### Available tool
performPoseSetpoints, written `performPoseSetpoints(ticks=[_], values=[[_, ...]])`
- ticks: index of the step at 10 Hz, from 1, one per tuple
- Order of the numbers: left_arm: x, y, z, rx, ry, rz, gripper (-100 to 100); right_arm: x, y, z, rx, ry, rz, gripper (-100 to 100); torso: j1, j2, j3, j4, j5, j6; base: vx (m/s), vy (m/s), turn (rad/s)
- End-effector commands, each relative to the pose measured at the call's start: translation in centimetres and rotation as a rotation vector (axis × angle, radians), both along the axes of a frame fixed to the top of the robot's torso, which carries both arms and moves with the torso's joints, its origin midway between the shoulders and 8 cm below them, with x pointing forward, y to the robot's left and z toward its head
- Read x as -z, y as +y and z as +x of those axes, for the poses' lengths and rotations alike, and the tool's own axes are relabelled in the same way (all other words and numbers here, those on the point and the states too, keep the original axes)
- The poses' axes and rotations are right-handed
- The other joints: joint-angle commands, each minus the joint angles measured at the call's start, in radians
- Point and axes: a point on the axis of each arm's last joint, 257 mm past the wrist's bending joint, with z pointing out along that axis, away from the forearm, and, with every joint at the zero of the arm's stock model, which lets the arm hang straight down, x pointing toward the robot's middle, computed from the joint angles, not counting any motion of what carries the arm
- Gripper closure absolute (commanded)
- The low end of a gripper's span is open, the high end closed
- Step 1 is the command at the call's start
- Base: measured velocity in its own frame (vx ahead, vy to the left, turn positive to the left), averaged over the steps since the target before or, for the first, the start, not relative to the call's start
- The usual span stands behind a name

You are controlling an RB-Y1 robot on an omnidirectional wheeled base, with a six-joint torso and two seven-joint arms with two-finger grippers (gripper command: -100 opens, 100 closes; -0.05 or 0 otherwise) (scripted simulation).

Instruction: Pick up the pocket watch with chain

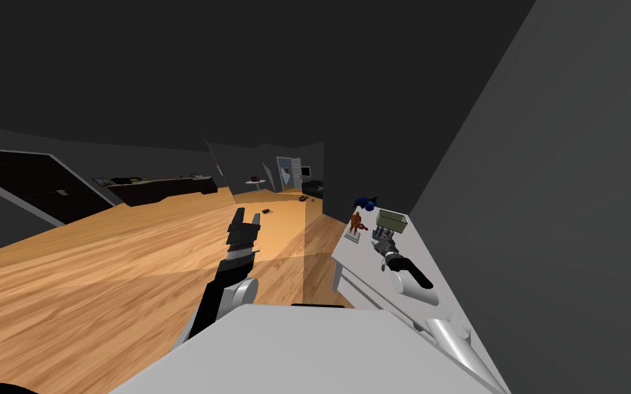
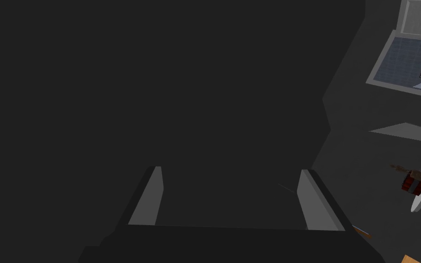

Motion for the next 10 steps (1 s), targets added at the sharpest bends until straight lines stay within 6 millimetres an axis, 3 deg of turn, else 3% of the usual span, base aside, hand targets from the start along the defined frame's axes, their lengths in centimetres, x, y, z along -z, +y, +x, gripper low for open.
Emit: performPoseSetpoints(ticks=[1,10], values=[[0.0,0.0,0.0,0.000,0.000,0.000,0,1.6,-0.5,-0.2,0.018,0.039,0.039,-100,0.000,0.000,0.000,0.000,0.000,0.000,0.004,0.000,0.016],[0.0,0.0,0.0,0.000,0.000,0.000,0,8.7,-5.4,-1.3,0.159,0.218,0.311,-100,0.000,0.000,0.000,0.000,0.000,0.000,0.004,0.000,0.022]])
